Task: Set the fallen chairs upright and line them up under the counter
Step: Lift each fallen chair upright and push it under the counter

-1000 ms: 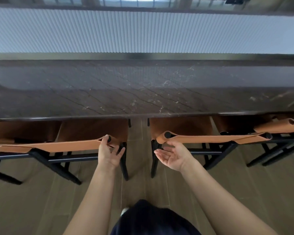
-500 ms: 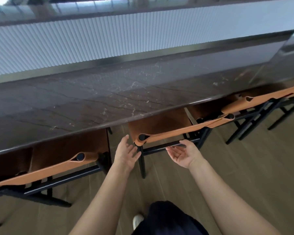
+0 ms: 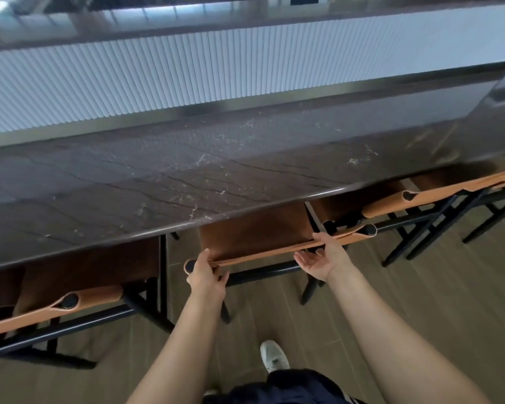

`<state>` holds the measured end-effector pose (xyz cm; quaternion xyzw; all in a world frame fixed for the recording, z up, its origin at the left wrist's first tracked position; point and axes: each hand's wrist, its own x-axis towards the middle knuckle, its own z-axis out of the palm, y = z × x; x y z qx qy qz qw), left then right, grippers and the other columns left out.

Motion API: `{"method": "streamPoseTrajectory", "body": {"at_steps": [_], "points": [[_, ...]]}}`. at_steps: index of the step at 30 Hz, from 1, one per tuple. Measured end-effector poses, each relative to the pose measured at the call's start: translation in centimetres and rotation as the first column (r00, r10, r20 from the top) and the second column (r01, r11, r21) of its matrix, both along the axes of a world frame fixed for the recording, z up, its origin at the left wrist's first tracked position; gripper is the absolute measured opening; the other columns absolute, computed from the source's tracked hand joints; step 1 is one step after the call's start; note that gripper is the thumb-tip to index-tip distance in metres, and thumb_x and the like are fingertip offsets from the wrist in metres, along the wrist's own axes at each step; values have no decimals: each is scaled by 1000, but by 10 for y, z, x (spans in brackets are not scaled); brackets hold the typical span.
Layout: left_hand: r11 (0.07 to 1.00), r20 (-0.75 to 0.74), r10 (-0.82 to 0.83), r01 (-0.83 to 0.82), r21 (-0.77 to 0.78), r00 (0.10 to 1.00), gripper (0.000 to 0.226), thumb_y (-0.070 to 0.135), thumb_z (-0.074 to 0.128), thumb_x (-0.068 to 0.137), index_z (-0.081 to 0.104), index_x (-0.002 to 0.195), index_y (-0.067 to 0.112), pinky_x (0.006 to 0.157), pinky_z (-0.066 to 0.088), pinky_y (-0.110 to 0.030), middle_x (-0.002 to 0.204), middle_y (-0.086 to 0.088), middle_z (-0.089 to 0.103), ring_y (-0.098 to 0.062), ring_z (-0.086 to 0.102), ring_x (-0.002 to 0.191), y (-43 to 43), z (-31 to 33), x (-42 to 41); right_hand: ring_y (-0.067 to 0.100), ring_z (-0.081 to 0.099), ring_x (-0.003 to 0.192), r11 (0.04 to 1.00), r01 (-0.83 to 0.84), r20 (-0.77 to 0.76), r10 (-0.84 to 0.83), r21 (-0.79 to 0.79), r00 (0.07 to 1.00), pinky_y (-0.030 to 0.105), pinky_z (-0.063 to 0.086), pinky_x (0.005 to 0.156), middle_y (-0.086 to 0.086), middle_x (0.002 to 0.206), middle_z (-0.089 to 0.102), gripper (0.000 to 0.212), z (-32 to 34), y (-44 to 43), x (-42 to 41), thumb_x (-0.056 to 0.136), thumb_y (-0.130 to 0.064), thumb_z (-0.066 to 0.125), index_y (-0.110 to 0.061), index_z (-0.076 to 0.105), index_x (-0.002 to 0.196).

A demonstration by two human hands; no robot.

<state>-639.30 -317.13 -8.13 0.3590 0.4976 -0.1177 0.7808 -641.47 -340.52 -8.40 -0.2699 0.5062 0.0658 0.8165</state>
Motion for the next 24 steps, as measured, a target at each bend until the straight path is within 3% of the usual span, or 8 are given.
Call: {"method": "streamPoseTrajectory", "body": {"at_steps": [2,4,7,11,15,20,24], "points": [[992,-16,121,-122,-34,993,29,17,57,95,54,122,5,99,48,-42,100,-11,59,-23,58,87,-9,-3,4,33,59,98,994,-92,-36,90,-67,995,45,50,86,23,124,51,17,-6,-15,7,92,-11,62,-2,52,101],[985,-34,164,-165,-40,986,14,16,55,95,55,103,5,96,51,-43,98,-12,59,-24,58,78,-14,-1,9,33,60,99,985,-147,-42,144,-88,989,43,50,80,24,123,54,15,-12,-29,13,93,-9,59,-1,54,104],[988,-49,135,-138,-66,990,16,17,54,95,51,86,5,92,51,-47,93,-13,57,-29,57,77,-18,0,13,35,61,100,989,-144,-28,143,-41,989,45,52,73,24,122,56,15,-19,-39,17,93,-8,58,-2,53,107],[992,-101,116,-109,69,988,7,-1,51,92,55,97,0,83,54,-48,110,-21,60,-36,62,89,-26,0,17,39,61,101,991,-134,-10,134,5,991,51,54,66,25,117,58,15,-26,-40,23,95,-3,54,-2,53,110],[973,-171,167,-134,189,971,33,-12,49,84,58,115,-4,84,56,-51,115,-26,61,-42,63,100,-27,-4,19,45,60,92,994,-110,-1,110,-19,994,56,54,57,27,111,57,20,-27,-44,32,94,11,40,0,52,107],[969,-195,181,-141,202,964,28,-17,53,81,56,103,-1,80,57,-51,112,-27,61,-45,63,97,-20,-7,15,47,61,98,993,-111,-7,111,-38,994,55,58,55,29,119,57,35,-33,-40,32,91,14,40,-2,50,120],[954,-202,239,-190,233,950,27,-17,56,78,58,100,-1,68,56,-43,110,-25,63,-42,65,91,-6,-10,12,47,61,104,990,-132,-12,131,-57,991,54,59,57,30,121,55,36,-36,-27,33,91,14,42,-4,48,122]]}}
